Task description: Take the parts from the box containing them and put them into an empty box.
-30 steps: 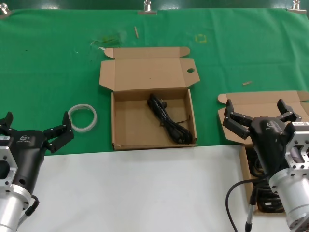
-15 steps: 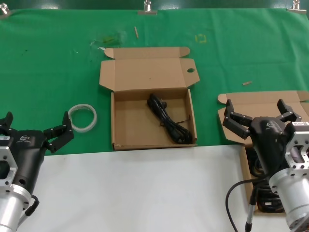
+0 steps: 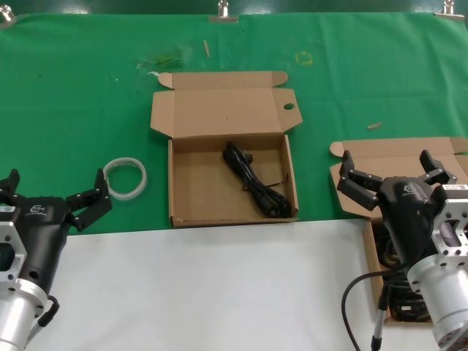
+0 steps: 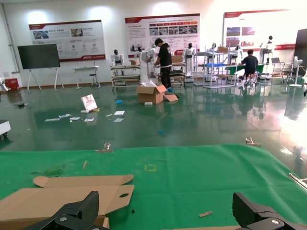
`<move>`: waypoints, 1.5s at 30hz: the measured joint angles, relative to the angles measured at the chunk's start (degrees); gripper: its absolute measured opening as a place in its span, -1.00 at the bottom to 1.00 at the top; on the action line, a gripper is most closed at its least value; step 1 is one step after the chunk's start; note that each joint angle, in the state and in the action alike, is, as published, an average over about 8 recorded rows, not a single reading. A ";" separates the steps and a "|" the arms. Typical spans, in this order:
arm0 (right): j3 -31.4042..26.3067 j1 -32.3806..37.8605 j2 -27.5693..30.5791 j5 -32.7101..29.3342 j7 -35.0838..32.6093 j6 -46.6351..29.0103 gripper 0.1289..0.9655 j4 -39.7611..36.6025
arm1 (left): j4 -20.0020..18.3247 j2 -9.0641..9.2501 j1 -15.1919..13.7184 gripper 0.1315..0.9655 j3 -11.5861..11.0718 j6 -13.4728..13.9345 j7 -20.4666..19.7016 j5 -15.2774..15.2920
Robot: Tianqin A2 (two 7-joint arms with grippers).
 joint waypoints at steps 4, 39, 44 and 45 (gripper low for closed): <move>0.00 0.00 0.00 0.00 0.00 0.00 1.00 0.00 | 0.00 0.00 0.00 1.00 0.00 0.00 0.00 0.00; 0.00 0.00 0.00 0.00 0.00 0.00 1.00 0.00 | 0.00 0.00 0.00 1.00 0.00 0.00 -0.01 0.00; 0.00 0.00 0.00 0.00 0.00 0.00 1.00 0.00 | 0.00 0.00 0.00 1.00 0.00 0.00 -0.01 0.00; 0.00 0.00 0.00 0.00 0.00 0.00 1.00 0.00 | 0.00 0.00 0.00 1.00 0.00 0.00 -0.01 0.00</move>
